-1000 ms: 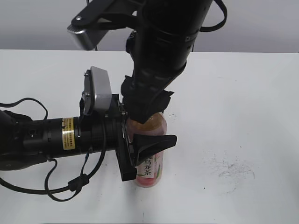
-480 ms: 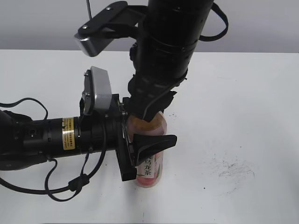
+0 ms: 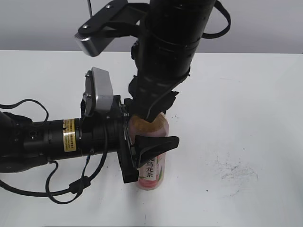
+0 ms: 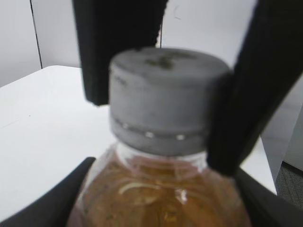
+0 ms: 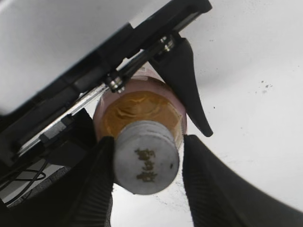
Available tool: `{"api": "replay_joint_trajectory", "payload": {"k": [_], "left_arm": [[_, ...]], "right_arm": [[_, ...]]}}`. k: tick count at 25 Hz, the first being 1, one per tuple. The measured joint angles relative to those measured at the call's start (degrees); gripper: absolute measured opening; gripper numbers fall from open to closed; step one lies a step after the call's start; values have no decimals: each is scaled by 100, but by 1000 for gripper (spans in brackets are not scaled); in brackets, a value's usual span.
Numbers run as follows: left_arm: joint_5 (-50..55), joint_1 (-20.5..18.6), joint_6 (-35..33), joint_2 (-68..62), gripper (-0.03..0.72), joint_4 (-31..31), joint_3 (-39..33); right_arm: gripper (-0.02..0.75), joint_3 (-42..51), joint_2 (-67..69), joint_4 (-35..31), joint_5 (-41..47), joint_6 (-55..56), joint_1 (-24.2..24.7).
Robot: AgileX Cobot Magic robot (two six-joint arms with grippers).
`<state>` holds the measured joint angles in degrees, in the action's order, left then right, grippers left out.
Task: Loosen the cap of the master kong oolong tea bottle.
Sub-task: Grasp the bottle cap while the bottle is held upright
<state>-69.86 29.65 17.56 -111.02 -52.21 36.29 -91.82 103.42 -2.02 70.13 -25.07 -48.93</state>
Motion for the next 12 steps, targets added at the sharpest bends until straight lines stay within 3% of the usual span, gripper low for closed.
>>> {"api": "replay_joint_trajectory", "payload": {"k": [7, 12], "left_arm": [[0, 0, 0, 0, 446, 5, 0], [0, 0, 0, 0, 446, 11, 0]], "right_arm": [[282, 0, 0, -21, 5, -455, 0], [282, 0, 0, -21, 6, -2030, 0]]}}
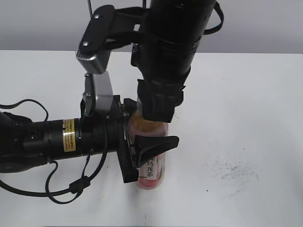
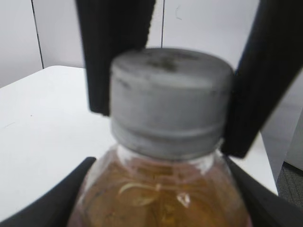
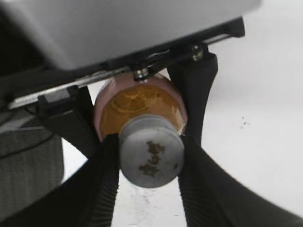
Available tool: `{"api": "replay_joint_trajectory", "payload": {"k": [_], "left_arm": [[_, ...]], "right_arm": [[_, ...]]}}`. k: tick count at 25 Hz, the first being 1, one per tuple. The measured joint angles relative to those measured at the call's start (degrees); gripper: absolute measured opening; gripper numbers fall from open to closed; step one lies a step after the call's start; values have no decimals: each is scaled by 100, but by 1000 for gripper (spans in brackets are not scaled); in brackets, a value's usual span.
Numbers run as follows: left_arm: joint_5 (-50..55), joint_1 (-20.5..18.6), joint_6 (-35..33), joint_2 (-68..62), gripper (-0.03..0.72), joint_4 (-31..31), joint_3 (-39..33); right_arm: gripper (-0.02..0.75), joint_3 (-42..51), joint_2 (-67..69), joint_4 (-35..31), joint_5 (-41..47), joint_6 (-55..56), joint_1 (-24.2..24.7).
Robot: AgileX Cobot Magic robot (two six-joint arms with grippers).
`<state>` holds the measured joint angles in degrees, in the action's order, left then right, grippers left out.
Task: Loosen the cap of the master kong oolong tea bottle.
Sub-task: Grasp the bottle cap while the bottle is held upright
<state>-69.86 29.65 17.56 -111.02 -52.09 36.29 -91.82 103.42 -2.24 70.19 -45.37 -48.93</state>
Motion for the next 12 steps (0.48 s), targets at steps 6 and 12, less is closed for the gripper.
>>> {"api": "replay_joint_trajectory", "payload": {"k": [6, 12], "left_arm": [[-18, 0, -64, 0, 446, -88, 0], [-55, 0, -140, 0, 446, -233, 0]], "right_arm": [[283, -13, -5, 27, 66, -3301, 28], [136, -34, -16, 130, -67, -6588, 35]]}}
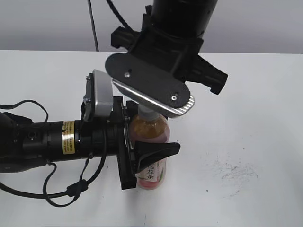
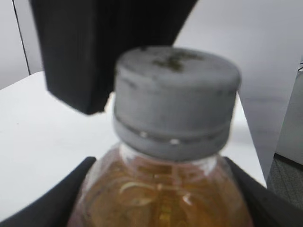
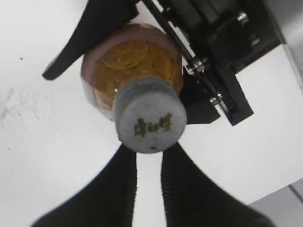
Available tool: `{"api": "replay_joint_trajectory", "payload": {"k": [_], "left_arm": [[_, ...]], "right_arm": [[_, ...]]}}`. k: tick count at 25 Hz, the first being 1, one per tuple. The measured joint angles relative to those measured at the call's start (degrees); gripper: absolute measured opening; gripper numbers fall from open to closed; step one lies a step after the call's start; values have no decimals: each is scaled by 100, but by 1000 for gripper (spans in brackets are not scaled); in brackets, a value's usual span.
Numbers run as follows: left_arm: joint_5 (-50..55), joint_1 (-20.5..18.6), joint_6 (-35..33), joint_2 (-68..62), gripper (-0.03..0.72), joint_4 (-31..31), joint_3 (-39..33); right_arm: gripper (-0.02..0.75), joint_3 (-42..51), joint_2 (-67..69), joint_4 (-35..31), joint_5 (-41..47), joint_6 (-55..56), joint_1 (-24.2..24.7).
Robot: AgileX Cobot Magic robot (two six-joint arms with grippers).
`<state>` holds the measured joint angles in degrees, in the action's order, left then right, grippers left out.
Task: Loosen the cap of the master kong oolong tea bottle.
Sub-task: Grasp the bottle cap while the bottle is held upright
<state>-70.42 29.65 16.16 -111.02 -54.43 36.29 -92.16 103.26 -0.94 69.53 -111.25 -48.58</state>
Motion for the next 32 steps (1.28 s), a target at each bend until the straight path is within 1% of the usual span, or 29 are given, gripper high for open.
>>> {"api": "replay_joint_trajectory", "payload": {"k": [2, 3, 5, 7, 11, 13, 14, 16, 18, 21, 23, 24, 26, 32], "left_arm": [[-7, 0, -7, 0, 446, -16, 0], [-11, 0, -7, 0, 446, -16, 0], [-11, 0, 6, 0, 446, -3, 0], [-6, 0, 24, 0, 446, 35, 0], [41, 0, 134, 0, 446, 188, 0], [53, 0, 140, 0, 446, 201, 0], [53, 0, 140, 0, 446, 201, 0], [53, 0, 148, 0, 446, 206, 0], [53, 0, 158, 0, 446, 223, 0], [57, 0, 165, 0, 446, 231, 0], [62, 0, 160, 0, 446, 236, 0], [64, 0, 160, 0, 446, 236, 0], [65, 0, 160, 0, 446, 236, 0], [65, 0, 160, 0, 446, 236, 0]], "right_arm": [[86, -5, 0, 10, -32, -341, 0], [84, -7, 0, 19, -32, -292, 0], [120, -7, -7, 48, -32, 239, 0], [225, -7, -7, 147, -32, 1038, -13], [447, -7, -7, 281, -8, 3403, -24], [500, -7, -7, 478, -2, 4599, -24], [513, -7, -7, 550, 9, 5169, 6], [524, -7, -7, 522, 24, 6045, 94], [520, -7, -7, 230, 84, 6581, 197], [491, 18, -58, -275, 183, 7023, 298], [484, 18, -144, -754, 117, 7276, 285], [482, 18, -193, -874, 102, 7374, 270], [481, 18, -238, -977, 81, 7631, 260], [480, 100, -245, -976, 67, 8250, 266]]}}
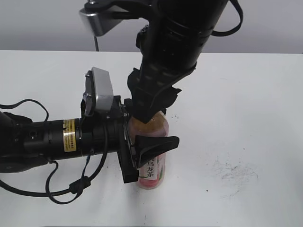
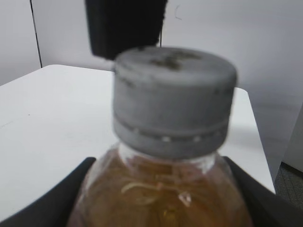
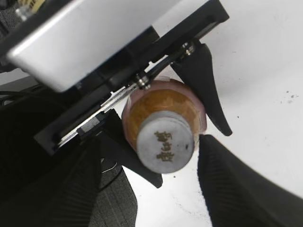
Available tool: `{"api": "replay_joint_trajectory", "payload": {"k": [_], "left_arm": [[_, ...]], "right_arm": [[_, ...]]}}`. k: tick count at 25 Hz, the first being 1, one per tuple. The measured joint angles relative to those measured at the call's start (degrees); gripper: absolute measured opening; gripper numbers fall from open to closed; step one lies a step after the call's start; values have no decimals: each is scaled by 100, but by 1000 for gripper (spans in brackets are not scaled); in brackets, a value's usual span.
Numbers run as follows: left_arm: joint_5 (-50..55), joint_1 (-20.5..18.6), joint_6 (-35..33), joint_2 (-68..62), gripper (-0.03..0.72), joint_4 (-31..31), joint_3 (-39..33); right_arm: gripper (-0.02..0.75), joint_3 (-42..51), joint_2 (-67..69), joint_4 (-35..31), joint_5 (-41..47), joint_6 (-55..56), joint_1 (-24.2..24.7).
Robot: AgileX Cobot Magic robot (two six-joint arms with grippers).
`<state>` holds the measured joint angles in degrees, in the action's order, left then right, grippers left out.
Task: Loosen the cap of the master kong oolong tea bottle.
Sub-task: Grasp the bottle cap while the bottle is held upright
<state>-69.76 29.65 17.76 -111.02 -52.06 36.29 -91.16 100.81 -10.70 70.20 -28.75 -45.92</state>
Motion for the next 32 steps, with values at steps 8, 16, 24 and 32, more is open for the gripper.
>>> {"api": "replay_joint_trajectory", "payload": {"k": [8, 16, 24, 32], "left_arm": [[-5, 0, 0, 0, 446, 0, 0], [-5, 0, 5, 0, 446, 5, 0], [-5, 0, 5, 0, 446, 5, 0], [-5, 0, 0, 0, 446, -12, 0]], "right_arm": [[477, 5, 138, 209, -4, 58, 40], [410, -76, 167, 301, 2, 14, 57], [396, -82, 167, -56, 2, -257, 59], [272, -82, 167, -7, -11, -337, 63]]}}
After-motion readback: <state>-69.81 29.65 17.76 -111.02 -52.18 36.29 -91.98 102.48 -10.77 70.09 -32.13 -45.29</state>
